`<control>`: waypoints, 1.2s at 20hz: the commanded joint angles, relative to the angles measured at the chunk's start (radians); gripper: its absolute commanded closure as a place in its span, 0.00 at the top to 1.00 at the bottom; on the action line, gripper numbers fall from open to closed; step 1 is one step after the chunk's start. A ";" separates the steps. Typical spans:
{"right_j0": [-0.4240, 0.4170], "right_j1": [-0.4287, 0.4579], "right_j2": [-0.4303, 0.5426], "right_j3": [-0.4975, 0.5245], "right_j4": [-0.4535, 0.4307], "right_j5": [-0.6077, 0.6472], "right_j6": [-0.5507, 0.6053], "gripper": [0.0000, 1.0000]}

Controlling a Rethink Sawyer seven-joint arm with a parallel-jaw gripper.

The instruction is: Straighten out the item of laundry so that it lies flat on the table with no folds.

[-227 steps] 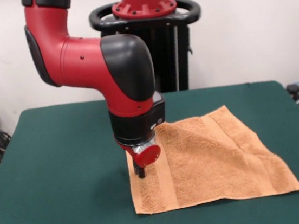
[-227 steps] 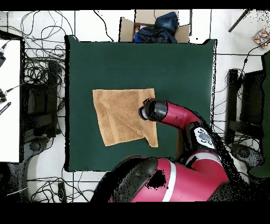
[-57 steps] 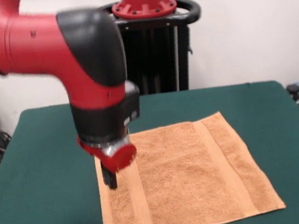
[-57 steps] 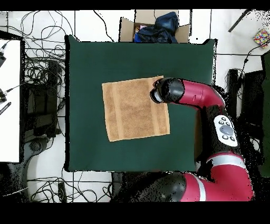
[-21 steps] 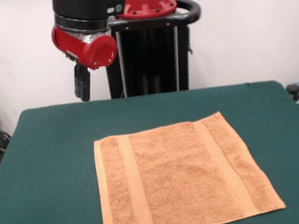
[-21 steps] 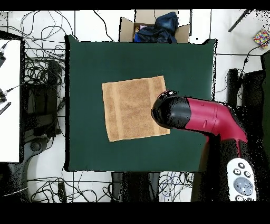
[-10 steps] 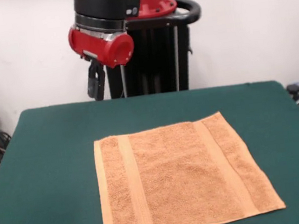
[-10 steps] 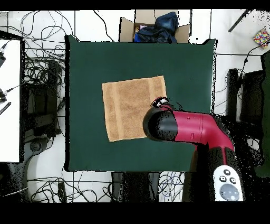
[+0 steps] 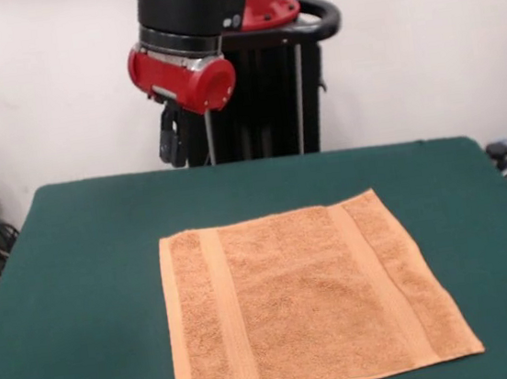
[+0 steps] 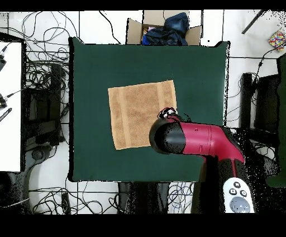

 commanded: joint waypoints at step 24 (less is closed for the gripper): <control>0.037 -0.118 0.047 0.135 0.052 0.139 -0.027 0.00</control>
